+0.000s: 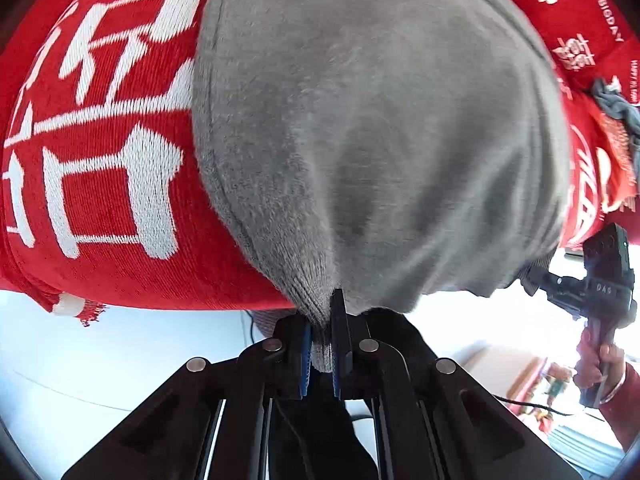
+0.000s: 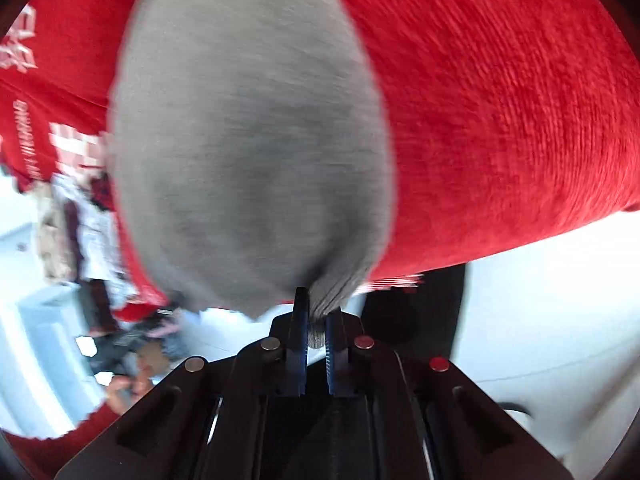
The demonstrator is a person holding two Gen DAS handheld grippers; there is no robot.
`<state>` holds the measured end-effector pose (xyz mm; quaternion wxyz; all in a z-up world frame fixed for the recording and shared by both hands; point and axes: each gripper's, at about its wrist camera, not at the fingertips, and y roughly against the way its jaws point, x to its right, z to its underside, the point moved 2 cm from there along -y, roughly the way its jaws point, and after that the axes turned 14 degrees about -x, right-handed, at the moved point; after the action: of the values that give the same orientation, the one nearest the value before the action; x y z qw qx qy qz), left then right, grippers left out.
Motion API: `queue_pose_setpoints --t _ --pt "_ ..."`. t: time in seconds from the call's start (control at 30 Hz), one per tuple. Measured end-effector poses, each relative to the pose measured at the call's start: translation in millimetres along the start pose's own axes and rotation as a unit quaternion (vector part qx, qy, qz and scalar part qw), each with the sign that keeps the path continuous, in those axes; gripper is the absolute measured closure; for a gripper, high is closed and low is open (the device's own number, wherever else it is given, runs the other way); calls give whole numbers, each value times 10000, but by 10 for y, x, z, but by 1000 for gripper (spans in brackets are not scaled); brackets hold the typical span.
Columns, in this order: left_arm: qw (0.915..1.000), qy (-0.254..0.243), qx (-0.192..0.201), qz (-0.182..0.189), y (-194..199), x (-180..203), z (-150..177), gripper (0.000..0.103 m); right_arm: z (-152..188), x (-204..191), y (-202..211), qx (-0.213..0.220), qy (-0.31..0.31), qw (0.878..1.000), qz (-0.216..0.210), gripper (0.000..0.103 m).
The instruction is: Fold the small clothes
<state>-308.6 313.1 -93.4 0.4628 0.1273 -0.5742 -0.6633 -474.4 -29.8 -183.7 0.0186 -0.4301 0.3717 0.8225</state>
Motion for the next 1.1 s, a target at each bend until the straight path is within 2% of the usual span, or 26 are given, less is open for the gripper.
queue_pose_setpoints --t 0.1,0.2,0.33,0.4,0.53,0.67,0.7,0.77,0.8,0.83,0.87,0.9,0.93,0.97,1.0,1.07,1.1 --pt "9991 -41 146 397 183 41 78 94 23 -226 222 243 103 9983 -529 96" --pt "9956 91 487 791 539 65 45 95 -36 -409 473 516 217 9942 -914 96" --pt "9904 117 1027 914 927 157 -247 95 -404 -725 731 858 386 9892 -1128 96" --pt "9888 92 1235 836 1194 117 -602 95 -614 -823 826 977 414 9880 -1120 96" --pt "9874 90 1459 610 1318 17 -1200 94 -1137 -1002 1018 1188 409 9878 -918 96" --pt "9875 -53 1544 -317 1609 45 -1471 94 -1528 -1059 1047 1031 312 9935 -382 96" --pt "9877 -118 1491 -461 1630 71 -1500 90 -1590 -1077 1028 936 280 9951 -152 95" --pt "9854 -228 1516 -738 1656 149 -1527 46 -1615 -1095 999 825 354 9959 76 95" --pt "9795 -243 1691 -1069 1699 175 -1515 10 -1610 -1138 993 784 407 9957 263 92" --pt "9732 -278 1888 -1284 1739 231 -1530 5 -1594 -1146 997 770 442 9952 412 92" --pt "9682 -409 2011 -1429 1780 269 -1516 5 -1582 -1176 989 738 473 9947 544 91" --pt "9696 -553 1893 -1446 1772 309 -1542 5 -1576 -1195 987 712 479 9941 669 86" --pt "9725 -695 1691 -1441 1738 334 -1576 5 -1554 -1186 1005 690 494 9923 906 78" --pt "9737 -783 1586 -1439 1716 354 -1610 5 -1533 -1219 1019 703 542 9900 1100 57" --pt "9744 -969 1408 -1458 1665 386 -1655 5 -1514 -1256 1038 744 637 9874 1244 46" --pt "9730 -1218 1141 -1595 1556 486 -1774 5 -1468 -1348 1074 815 873 9800 1594 46" --pt "9736 -1329 949 -1596 1491 502 -1843 5 -1461 -1395 1072 821 995 9722 1954 45"
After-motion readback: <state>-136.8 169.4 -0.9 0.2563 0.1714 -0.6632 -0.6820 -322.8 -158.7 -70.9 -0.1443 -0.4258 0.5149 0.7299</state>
